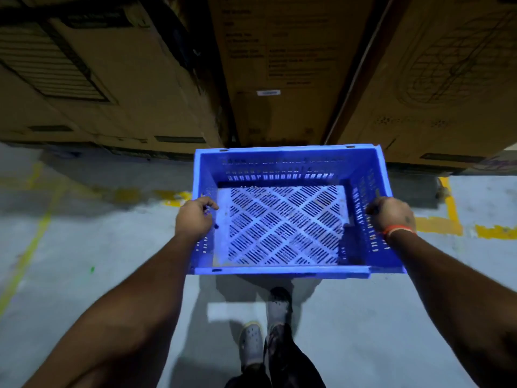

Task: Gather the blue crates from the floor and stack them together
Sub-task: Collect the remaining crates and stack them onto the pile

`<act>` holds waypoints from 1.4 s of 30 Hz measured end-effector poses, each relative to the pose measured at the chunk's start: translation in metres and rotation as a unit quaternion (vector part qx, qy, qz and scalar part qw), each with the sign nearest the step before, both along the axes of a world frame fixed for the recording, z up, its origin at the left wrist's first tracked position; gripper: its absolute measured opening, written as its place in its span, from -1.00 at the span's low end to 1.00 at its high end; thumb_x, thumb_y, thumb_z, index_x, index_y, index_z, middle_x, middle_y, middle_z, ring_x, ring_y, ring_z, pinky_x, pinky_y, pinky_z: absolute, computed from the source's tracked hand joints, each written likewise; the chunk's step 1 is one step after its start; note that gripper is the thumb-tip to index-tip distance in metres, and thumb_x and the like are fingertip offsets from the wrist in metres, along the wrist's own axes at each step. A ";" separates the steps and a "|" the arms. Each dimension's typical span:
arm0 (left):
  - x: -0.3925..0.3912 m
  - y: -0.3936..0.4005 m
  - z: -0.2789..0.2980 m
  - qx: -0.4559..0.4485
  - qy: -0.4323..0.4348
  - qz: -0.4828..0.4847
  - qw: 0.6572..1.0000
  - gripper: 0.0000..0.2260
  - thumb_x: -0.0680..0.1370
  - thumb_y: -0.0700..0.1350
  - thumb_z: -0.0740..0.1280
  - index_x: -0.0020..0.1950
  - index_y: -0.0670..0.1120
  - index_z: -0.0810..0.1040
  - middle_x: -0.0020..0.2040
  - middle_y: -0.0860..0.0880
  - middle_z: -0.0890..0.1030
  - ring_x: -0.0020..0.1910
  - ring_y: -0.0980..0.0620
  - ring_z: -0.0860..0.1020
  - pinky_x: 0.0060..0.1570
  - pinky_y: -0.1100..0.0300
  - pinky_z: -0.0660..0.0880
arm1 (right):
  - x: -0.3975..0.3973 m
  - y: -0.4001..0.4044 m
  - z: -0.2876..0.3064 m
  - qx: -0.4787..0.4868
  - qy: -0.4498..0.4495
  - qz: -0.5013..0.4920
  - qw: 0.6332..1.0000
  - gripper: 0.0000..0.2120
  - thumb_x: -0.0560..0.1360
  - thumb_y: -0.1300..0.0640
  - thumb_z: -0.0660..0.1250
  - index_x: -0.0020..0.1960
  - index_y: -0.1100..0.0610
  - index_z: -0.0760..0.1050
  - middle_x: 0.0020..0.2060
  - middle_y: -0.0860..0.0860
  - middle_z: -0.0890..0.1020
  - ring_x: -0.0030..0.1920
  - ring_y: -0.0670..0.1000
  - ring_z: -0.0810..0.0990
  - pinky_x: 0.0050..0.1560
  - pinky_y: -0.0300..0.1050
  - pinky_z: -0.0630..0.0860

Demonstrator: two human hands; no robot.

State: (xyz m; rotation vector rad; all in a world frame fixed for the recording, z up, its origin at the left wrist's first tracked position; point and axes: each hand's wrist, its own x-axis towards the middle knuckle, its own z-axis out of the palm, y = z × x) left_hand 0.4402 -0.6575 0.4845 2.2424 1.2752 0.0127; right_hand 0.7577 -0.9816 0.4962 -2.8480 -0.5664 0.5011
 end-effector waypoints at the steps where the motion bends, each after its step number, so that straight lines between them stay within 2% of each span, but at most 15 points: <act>1: -0.003 -0.001 0.000 -0.001 -0.002 -0.009 1.000 -0.73 0.37 -0.27 0.34 -0.10 0.11 0.59 -0.33 -0.03 0.57 -0.29 -0.09 0.54 -0.29 0.19 0.37 | -0.001 -0.002 0.001 0.003 0.005 -0.002 1.000 -0.81 0.34 0.20 0.42 -0.08 0.01 0.67 -0.06 0.18 0.70 -0.04 0.21 0.66 -0.01 -0.02 0.56; 4: -0.009 0.003 -0.004 -0.008 0.011 -0.038 0.999 -0.67 0.37 -0.21 0.37 -0.01 0.19 0.54 -0.22 -0.08 0.58 -0.21 -0.11 0.54 -0.27 0.16 0.40 | 0.000 -0.002 0.004 0.005 0.023 0.000 1.000 -0.79 0.33 0.26 0.42 -0.09 0.03 0.68 -0.06 0.21 0.68 -0.03 0.23 0.65 0.00 -0.02 0.55; 7: -0.013 0.002 -0.008 -0.007 0.032 -0.049 0.998 -0.67 0.40 -0.17 0.36 0.11 0.14 0.54 -0.05 -0.17 0.54 -0.13 -0.16 0.55 -0.24 0.14 0.35 | 0.004 0.005 0.009 -0.009 0.043 0.000 0.999 -0.76 0.30 0.29 0.41 -0.13 0.00 0.67 -0.02 0.24 0.67 -0.01 0.24 0.64 0.02 -0.03 0.55; 10: -0.017 -0.009 -0.008 0.012 0.017 -0.028 0.999 -0.67 0.42 -0.21 0.33 0.13 0.10 0.55 0.11 -0.15 0.44 -0.22 -0.16 0.53 -0.17 0.10 0.48 | 0.002 0.006 0.011 -0.008 0.051 -0.016 0.999 -0.77 0.31 0.28 0.41 -0.23 -0.07 0.59 -0.01 0.20 0.67 -0.04 0.21 0.65 0.04 -0.03 0.56; 12: -0.018 -0.010 -0.011 0.026 0.015 -0.022 0.999 -0.68 0.44 -0.21 0.31 0.12 0.11 0.56 0.15 -0.13 0.42 -0.27 -0.14 0.51 -0.18 0.12 0.47 | 0.001 0.005 0.008 -0.002 0.041 -0.023 0.999 -0.77 0.32 0.28 0.41 -0.24 -0.07 0.58 -0.01 0.19 0.66 -0.03 0.21 0.65 0.04 -0.02 0.56; 17: -0.013 -0.011 -0.012 0.077 0.024 -0.012 0.997 -0.75 0.47 -0.20 0.28 0.06 0.09 0.56 0.14 -0.16 0.45 -0.17 -0.23 0.57 -0.18 0.08 0.49 | 0.006 0.010 0.000 -0.011 0.005 -0.001 1.000 -0.83 0.33 0.24 0.46 -0.14 0.02 0.69 -0.02 0.20 0.69 -0.02 0.23 0.65 0.04 -0.01 0.54; 20: -0.012 -0.009 -0.013 0.081 0.022 -0.021 0.996 -0.79 0.48 -0.20 0.29 0.04 0.06 0.54 0.15 -0.16 0.45 -0.16 -0.24 0.57 -0.18 0.10 0.47 | 0.012 0.012 0.000 -0.014 0.014 0.011 1.000 -0.83 0.33 0.25 0.49 -0.09 0.09 0.70 -0.04 0.22 0.68 -0.02 0.26 0.63 0.00 0.00 0.51; 24: -0.011 -0.004 -0.017 0.073 0.036 -0.022 0.996 -0.84 0.51 -0.14 0.29 0.05 0.05 0.55 0.17 -0.20 0.46 0.01 -0.28 0.59 0.07 0.01 0.52 | 0.009 0.008 -0.003 -0.028 0.036 -0.002 0.999 -0.87 0.37 0.26 0.47 -0.08 0.17 0.69 -0.10 0.19 0.69 -0.05 0.18 0.65 -0.14 -0.14 0.39; 27: -0.014 0.007 -0.017 0.058 0.014 -0.043 0.997 -0.87 0.53 -0.12 0.29 0.06 0.03 0.54 0.19 -0.23 0.48 0.07 -0.27 0.57 0.10 0.01 0.51 | 0.016 0.014 0.001 -0.010 0.030 0.005 0.999 -0.89 0.35 0.24 0.50 -0.12 0.17 0.69 -0.09 0.19 0.70 -0.06 0.17 0.65 -0.10 -0.14 0.42; 32: -0.008 0.024 -0.024 0.060 0.001 -0.066 0.996 -0.87 0.54 -0.15 0.29 0.05 0.00 0.57 0.01 -0.26 0.55 0.02 -0.25 0.55 0.06 0.04 0.46 | 0.014 0.014 0.000 -0.035 0.023 -0.029 0.999 -0.80 0.36 0.20 0.48 -0.03 0.22 0.68 -0.03 0.25 0.68 0.02 0.25 0.65 0.03 0.01 0.55; 37: -0.002 0.026 -0.025 0.106 -0.019 -0.107 0.988 -0.84 0.53 -0.25 0.30 0.06 -0.13 0.60 -0.08 -0.30 0.61 0.02 -0.27 0.54 0.00 0.00 0.45 | 0.000 0.004 -0.006 -0.016 0.025 -0.071 0.997 -0.74 0.37 0.13 0.43 0.02 0.21 0.66 0.00 0.26 0.67 0.05 0.25 0.65 0.03 0.01 0.55; 42: -0.006 0.040 -0.021 0.116 -0.008 -0.108 0.987 -0.84 0.52 -0.24 0.31 0.05 -0.08 0.61 -0.07 -0.28 0.64 0.00 -0.28 0.56 0.06 -0.02 0.48 | -0.004 0.013 -0.007 0.006 0.027 -0.083 0.996 -0.71 0.36 0.06 0.39 0.03 0.16 0.65 0.00 0.19 0.68 0.02 0.21 0.66 0.03 -0.03 0.56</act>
